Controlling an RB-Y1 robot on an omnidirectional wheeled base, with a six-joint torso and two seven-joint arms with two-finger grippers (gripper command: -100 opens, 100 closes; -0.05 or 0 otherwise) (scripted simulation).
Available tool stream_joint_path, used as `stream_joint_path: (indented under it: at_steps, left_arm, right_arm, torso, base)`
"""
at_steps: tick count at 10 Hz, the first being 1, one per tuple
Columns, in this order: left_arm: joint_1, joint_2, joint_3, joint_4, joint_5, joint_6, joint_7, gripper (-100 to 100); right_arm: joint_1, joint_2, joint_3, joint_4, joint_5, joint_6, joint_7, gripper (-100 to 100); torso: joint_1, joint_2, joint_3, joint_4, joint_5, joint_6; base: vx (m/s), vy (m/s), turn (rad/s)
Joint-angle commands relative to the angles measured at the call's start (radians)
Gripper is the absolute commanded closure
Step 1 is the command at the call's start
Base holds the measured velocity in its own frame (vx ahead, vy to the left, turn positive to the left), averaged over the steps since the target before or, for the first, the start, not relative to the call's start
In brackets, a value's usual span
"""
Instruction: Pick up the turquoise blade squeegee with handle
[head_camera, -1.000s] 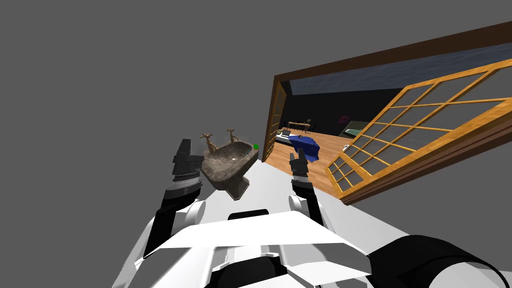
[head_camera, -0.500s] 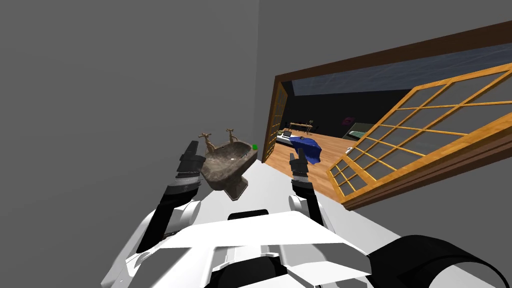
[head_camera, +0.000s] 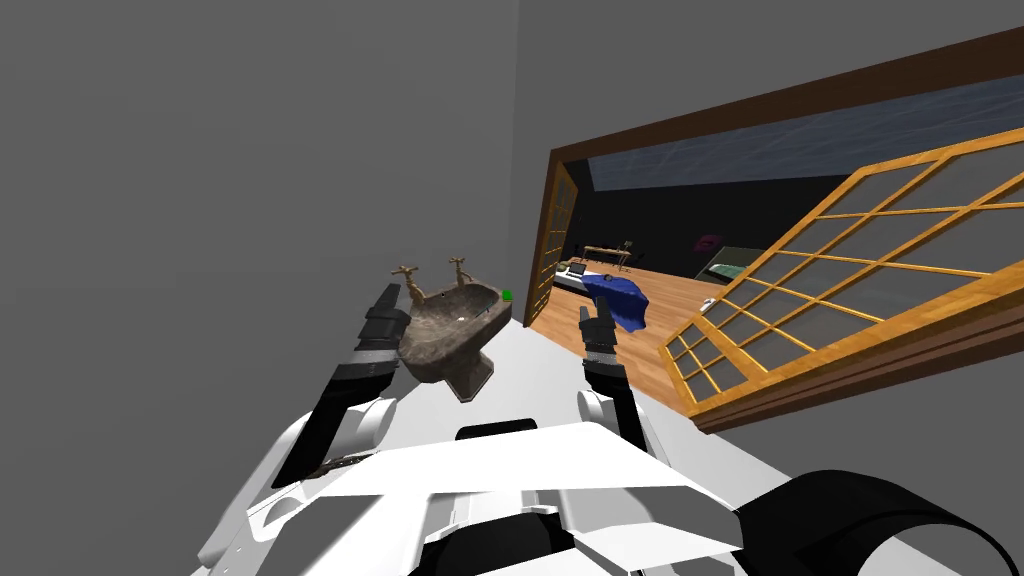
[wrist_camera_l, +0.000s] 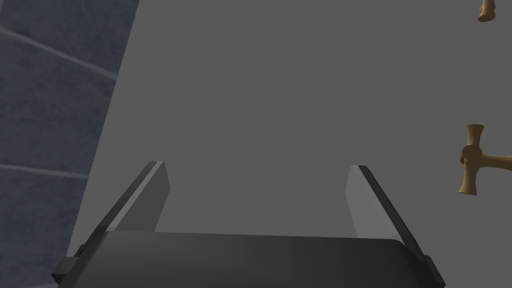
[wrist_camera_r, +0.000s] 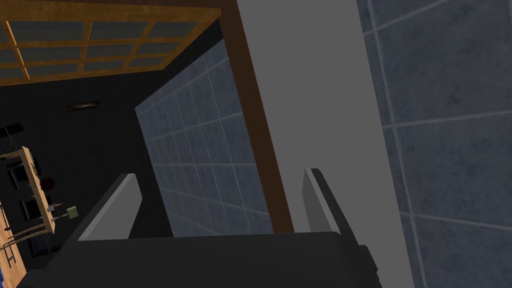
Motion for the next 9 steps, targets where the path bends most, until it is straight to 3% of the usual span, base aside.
stream_joint_path:
  at_steps: [1, 3, 6, 9]
  left_arm:
    - [-0.005, 0.004, 0.007, 0.002, 0.005, 0.032, 0.006, -100]
    - [-0.030, 0.020, 0.042, 0.028, 0.029, 0.101, 0.028, -100]
    - [-0.043, 0.026, 0.060, 0.041, 0.042, 0.173, 0.040, -100]
    - [-0.073, 0.035, 0.098, 0.070, 0.070, 0.252, 0.064, -100]
  right_arm:
    - [0.000, 0.000, 0.000, 0.000, 0.000, 0.000, 0.000, 0]
    - [0.000, 0.000, 0.000, 0.000, 0.000, 0.000, 0.000, 0]
    - [0.000, 0.000, 0.000, 0.000, 0.000, 0.000, 0.000, 0]
    - [0.000, 0.000, 0.000, 0.000, 0.000, 0.000, 0.000, 0]
  torso:
    - [0.000, 0.000, 0.000, 0.000, 0.000, 0.000]
    - [0.002, -0.001, 0.000, 0.000, 0.000, 0.000]
    - [0.000, -0.002, -0.001, 0.000, 0.000, 0.000]
    - [0.002, 0.000, 0.000, 0.000, 0.000, 0.000]
  base:
    - [0.019, -0.091, 0.043]
    - [0.045, -0.120, 0.106]
    - [0.033, -0.114, 0.052]
    - [0.015, -0.105, 0.075]
